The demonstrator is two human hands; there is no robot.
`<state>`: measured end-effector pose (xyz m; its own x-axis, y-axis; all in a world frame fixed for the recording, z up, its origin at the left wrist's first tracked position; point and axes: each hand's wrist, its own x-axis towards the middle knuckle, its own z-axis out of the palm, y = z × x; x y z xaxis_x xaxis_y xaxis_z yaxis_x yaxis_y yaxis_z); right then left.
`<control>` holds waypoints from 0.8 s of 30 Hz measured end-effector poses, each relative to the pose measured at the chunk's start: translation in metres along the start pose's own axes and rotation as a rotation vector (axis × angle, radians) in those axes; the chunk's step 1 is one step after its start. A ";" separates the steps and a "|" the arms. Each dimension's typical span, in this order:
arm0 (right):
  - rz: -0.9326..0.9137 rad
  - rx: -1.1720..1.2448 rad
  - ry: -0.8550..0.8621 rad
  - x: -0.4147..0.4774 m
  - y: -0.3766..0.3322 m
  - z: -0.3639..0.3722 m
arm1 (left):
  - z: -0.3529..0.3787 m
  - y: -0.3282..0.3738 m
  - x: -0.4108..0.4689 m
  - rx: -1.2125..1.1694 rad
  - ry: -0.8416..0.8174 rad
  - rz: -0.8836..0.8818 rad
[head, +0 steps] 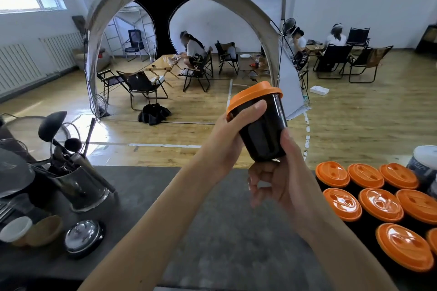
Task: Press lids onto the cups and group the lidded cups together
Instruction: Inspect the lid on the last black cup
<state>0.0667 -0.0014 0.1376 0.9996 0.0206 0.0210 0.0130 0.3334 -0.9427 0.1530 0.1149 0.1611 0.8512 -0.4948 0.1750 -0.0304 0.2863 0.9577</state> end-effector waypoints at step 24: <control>0.101 0.213 -0.097 -0.011 -0.011 -0.008 | 0.013 -0.002 0.002 0.047 -0.010 -0.010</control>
<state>0.0559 -0.0128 0.1447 0.9882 0.1510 -0.0276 -0.1026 0.5158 -0.8505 0.1480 0.1028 0.1626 0.8464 -0.5057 0.1670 -0.0467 0.2420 0.9692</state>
